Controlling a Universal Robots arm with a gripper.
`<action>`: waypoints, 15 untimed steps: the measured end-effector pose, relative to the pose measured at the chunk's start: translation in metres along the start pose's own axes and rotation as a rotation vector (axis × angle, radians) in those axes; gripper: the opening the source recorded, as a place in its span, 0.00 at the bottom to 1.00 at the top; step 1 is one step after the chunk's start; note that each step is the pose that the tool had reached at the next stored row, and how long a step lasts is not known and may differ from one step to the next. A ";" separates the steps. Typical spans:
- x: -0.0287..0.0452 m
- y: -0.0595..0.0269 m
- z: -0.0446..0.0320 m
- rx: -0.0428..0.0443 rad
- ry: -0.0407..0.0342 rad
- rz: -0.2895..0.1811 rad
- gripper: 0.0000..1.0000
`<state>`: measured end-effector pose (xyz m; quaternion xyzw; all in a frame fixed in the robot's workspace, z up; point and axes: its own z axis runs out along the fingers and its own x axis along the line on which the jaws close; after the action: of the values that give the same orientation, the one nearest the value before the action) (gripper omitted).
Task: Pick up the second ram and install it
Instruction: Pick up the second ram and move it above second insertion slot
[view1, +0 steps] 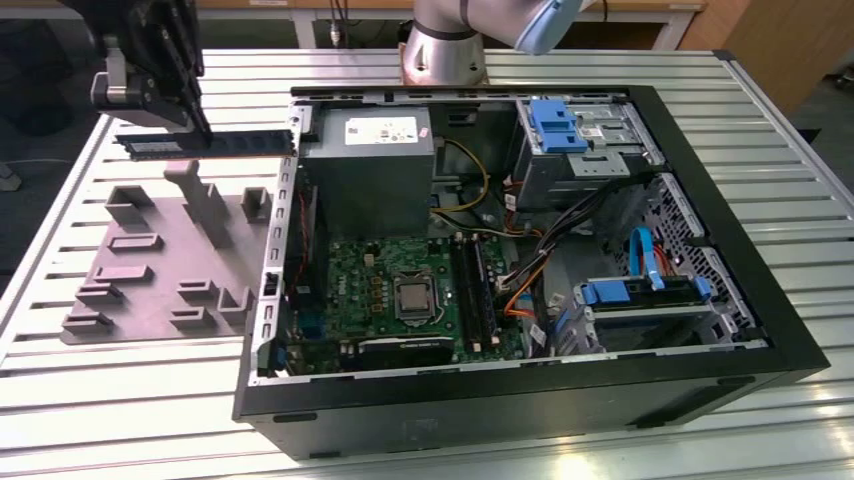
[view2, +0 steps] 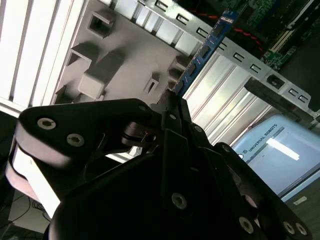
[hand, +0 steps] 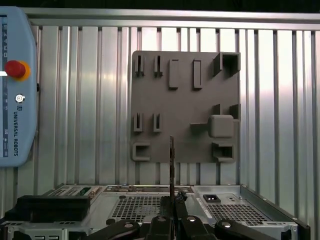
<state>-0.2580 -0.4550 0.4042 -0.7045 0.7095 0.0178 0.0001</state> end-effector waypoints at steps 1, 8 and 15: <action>0.0000 -0.0021 -0.0001 0.0000 0.0000 0.000 0.14; -0.0003 -0.0158 -0.0004 0.0000 0.0001 0.000 0.14; -0.0009 -0.0263 -0.0007 0.0000 0.0001 0.000 0.14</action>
<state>-0.2316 -0.4543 0.4042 -0.7045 0.7095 0.0178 0.0001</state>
